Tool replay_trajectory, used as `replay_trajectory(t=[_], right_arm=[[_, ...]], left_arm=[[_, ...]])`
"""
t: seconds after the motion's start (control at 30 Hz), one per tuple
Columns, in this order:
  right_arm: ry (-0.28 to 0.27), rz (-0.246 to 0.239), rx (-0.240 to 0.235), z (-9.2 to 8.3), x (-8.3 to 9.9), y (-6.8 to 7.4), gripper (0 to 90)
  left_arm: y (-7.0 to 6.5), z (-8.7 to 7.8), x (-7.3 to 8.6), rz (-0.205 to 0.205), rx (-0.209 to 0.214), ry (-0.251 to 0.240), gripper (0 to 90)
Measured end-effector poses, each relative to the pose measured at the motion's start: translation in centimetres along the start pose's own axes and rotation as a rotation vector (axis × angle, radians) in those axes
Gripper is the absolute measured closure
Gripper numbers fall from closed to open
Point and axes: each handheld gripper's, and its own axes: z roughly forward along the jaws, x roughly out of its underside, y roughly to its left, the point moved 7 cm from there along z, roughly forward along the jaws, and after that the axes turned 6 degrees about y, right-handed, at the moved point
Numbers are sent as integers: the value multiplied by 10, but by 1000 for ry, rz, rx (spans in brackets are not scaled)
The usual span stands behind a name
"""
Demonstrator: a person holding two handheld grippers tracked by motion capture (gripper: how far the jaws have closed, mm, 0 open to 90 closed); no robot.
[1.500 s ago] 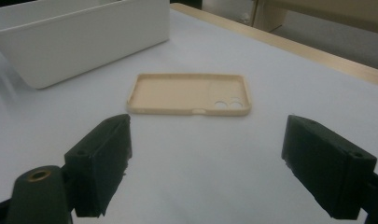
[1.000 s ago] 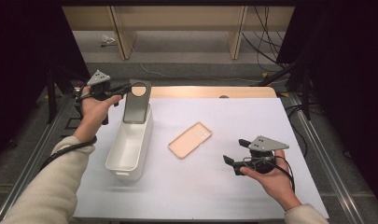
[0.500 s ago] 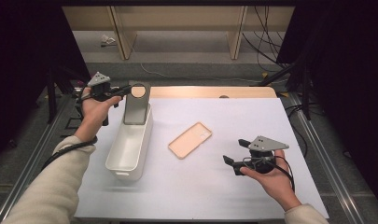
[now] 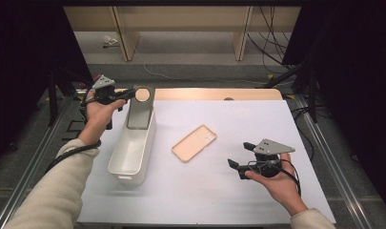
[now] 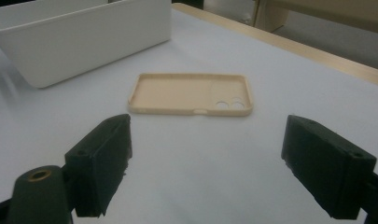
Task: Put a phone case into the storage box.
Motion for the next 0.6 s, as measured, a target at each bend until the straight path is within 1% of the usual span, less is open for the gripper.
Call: replay_trajectory(t=[0.33,0.6], right_arm=[[0,1,-2,0,0,0,171],[2,0,-3,0,0,0,171]], left_arm=[[1,5,5,0,-2,18,816],[3,7,10,-9,-6,27,815]])
